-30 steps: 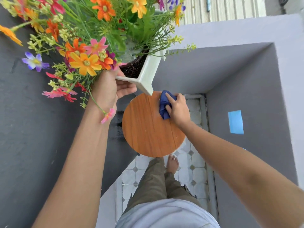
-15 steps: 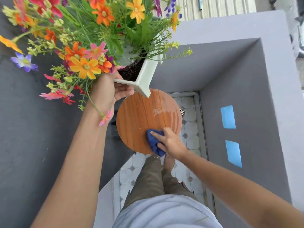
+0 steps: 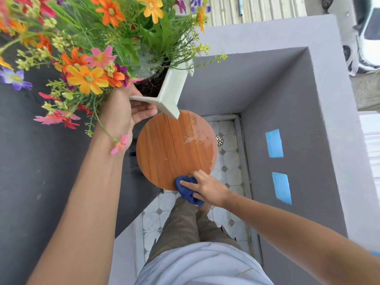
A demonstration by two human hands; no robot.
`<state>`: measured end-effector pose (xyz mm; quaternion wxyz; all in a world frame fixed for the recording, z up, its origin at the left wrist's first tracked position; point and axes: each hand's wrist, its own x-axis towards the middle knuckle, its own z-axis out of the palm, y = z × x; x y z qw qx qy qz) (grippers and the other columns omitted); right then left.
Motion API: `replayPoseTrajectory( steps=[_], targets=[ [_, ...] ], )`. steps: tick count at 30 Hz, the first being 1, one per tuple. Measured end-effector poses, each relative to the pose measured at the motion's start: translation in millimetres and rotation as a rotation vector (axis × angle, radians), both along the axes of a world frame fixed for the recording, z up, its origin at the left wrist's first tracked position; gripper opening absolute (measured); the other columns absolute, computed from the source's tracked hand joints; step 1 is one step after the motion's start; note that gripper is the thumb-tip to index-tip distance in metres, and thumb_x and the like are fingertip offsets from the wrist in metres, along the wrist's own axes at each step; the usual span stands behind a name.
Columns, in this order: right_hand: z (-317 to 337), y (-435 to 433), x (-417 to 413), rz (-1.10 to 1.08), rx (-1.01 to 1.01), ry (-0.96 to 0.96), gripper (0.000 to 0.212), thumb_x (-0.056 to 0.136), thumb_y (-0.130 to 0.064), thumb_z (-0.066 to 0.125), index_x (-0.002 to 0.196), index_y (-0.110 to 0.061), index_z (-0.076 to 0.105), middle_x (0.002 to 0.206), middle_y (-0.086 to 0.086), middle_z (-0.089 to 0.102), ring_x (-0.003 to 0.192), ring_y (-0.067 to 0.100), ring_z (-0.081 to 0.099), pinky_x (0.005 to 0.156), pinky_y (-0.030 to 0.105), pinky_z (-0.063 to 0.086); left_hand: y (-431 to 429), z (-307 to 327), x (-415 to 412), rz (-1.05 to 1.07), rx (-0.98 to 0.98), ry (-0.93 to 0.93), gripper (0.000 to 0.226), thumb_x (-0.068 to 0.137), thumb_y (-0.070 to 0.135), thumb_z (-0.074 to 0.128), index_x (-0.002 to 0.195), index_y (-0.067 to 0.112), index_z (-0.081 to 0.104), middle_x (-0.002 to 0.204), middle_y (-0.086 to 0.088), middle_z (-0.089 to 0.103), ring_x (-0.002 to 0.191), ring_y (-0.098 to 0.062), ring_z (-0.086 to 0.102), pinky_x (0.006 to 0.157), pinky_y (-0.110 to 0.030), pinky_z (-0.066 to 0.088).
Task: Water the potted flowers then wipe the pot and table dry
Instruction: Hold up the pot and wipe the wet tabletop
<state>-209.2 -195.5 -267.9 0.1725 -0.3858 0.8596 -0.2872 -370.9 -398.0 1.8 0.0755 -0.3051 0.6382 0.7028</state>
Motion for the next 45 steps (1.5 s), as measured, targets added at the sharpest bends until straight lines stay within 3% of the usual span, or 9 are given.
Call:
replayPoseTrajectory(
  steps=[9,16,18,26,28,33,35,42,45],
  targets=[
    [3.5,45.6,-96.9,-0.72,0.139,0.011,0.045,0.091,-0.018,0.063,0.136,-0.015,0.058,0.12,0.016,0.05,0.112,0.032,0.046,0.076,0.046,0.054,-5.3,2.2,-0.1,0.002,0.012,0.02,0.025,0.089,0.008,0.04,0.065,0.01,0.045,0.069,-0.012,0.056,0.052,-0.013,0.061,0.054,-0.021,0.054],
    [-0.5,2.3,-38.5,0.138,0.042,0.059,0.047,0.095,-0.028,0.055,0.14,-0.014,0.056,0.117,0.019,0.055,0.099,0.031,0.047,0.078,0.042,0.05,-6.9,1.1,-3.6,0.003,0.009,0.003,0.026,0.09,0.007,0.04,0.065,0.01,0.047,0.068,-0.012,0.057,0.052,-0.013,0.062,0.054,-0.021,0.054],
    [-2.9,9.1,-59.2,0.193,0.052,0.08,0.047,0.097,-0.029,0.056,0.142,-0.016,0.053,0.118,0.017,0.052,0.1,0.029,0.045,0.08,0.043,0.051,-8.8,1.0,-3.8,0.0,-0.01,0.006,0.028,0.09,0.007,0.039,0.063,0.01,0.046,0.067,-0.012,0.057,0.052,-0.013,0.062,0.054,-0.022,0.054],
    [2.8,3.4,-160.3,-0.766,0.084,-0.002,0.048,0.094,-0.018,0.06,0.141,-0.012,0.053,0.123,0.019,0.046,0.11,0.035,0.048,0.088,0.044,0.051,-11.8,0.0,-1.6,0.004,0.003,0.008,0.028,0.091,0.008,0.039,0.063,0.011,0.045,0.066,-0.011,0.056,0.051,-0.013,0.062,0.053,-0.022,0.054],
    [3.3,-20.3,-135.4,-0.692,0.059,0.003,0.051,0.089,-0.016,0.063,0.14,-0.012,0.054,0.126,0.02,0.047,0.112,0.036,0.049,0.088,0.044,0.051,-12.5,-0.8,-1.4,0.003,0.008,0.002,0.028,0.091,0.007,0.04,0.064,0.01,0.045,0.066,-0.011,0.057,0.05,-0.013,0.062,0.053,-0.022,0.054],
    [5.9,-65.2,-40.4,0.161,-0.016,0.021,0.053,0.089,-0.025,0.069,0.138,-0.014,0.057,0.115,0.016,0.053,0.1,0.032,0.05,0.077,0.04,0.05,-18.8,-2.6,-6.2,0.034,0.028,-0.021,0.029,0.09,0.006,0.041,0.061,0.01,0.046,0.052,-0.006,0.059,0.048,-0.013,0.061,0.052,-0.022,0.055],
    [2.1,-65.5,-44.8,0.282,-0.003,0.022,0.05,0.091,-0.025,0.066,0.139,-0.015,0.056,0.116,0.017,0.053,0.1,0.033,0.05,0.077,0.042,0.051,-22.1,-2.4,-8.4,0.037,0.035,-0.022,0.03,0.09,0.006,0.04,0.061,0.009,0.046,0.046,-0.003,0.06,0.047,-0.013,0.061,0.052,-0.022,0.055],
    [1.0,-36.6,-183.0,-0.726,-0.008,-0.075,0.048,0.093,-0.019,0.059,0.141,-0.016,0.055,0.123,0.015,0.047,0.114,0.032,0.049,0.096,0.044,0.047,-30.1,1.1,-10.0,0.027,0.022,0.013,0.027,0.088,0.012,0.043,0.06,0.01,0.045,0.041,0.003,0.059,0.048,-0.014,0.061,0.053,-0.023,0.055],
    [15.5,-51.6,-181.5,-0.872,0.016,-0.077,0.048,0.095,-0.022,0.056,0.142,-0.017,0.052,0.126,0.013,0.045,0.114,0.029,0.048,0.097,0.038,0.044,-30.3,2.9,-9.4,0.029,0.04,0.014,0.03,0.09,0.009,0.042,0.06,0.01,0.045,0.04,0.003,0.058,0.048,-0.014,0.061,0.053,-0.023,0.056]
  ],
)
